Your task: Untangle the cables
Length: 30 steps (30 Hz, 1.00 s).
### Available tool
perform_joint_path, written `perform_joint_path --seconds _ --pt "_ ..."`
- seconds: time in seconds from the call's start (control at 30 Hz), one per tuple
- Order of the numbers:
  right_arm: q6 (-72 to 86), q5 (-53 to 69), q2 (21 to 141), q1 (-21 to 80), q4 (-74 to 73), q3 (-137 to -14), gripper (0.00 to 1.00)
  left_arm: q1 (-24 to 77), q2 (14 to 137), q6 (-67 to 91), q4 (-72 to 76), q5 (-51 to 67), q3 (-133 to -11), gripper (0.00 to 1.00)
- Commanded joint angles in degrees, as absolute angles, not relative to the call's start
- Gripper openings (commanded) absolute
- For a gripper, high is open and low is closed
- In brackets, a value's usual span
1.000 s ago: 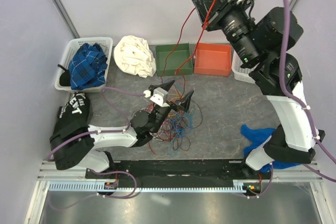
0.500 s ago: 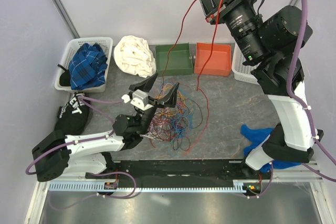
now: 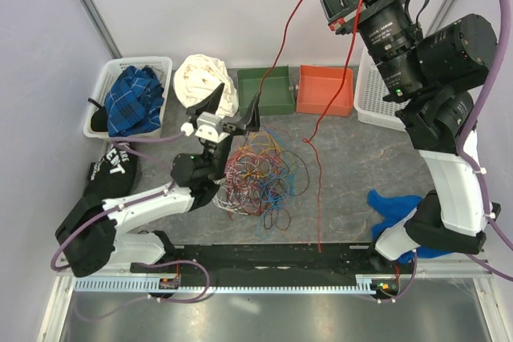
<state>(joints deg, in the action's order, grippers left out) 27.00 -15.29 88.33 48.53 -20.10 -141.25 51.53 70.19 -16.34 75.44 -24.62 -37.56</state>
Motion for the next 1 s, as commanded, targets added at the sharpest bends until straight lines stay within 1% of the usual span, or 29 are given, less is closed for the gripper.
perform_joint_path --seconds 0.0,0.13,0.23,0.37,0.47,0.5,0.67,0.83,0.97 --pt "28.83 -12.74 85.35 48.34 -17.31 -140.01 0.0 47.12 75.49 -9.68 75.68 -19.87 -42.62 0.94" --pt "27.69 -13.01 84.29 48.34 -17.4 -138.69 0.0 46.49 78.92 -6.86 74.7 -13.21 -44.74 0.92" --pt "26.9 -13.62 83.59 48.34 -17.23 -137.82 0.0 46.49 79.71 -5.45 75.85 -10.82 -44.21 0.93" --pt "25.93 -13.97 83.23 48.34 -17.23 -136.23 0.0 46.41 79.98 -6.15 76.64 -10.64 -42.98 0.96" --pt "24.97 -15.11 82.71 48.34 -17.31 -134.92 0.0 45.88 76.74 -6.33 77.08 -12.48 -39.65 0.97" --pt "24.79 -15.47 82.53 48.34 -17.4 -134.56 0.0 45.01 73.77 -6.07 76.91 -12.48 -38.59 0.98" --pt "24.61 -15.29 83.14 48.34 -17.23 -134.47 0.0 43.51 65.14 -5.62 69.28 -6.43 -32.88 0.99" --pt "25.49 -14.5 83.76 48.34 -17.14 -134.3 0.0 43.51 61.8 -3.96 68.73 -3.69 -29.54 1.0" --pt "26.19 -13.54 84.29 48.34 -17.05 -134.21 0.0 43.51 62.04 -3.78 67.33 -1.06 -29.26 1.0"
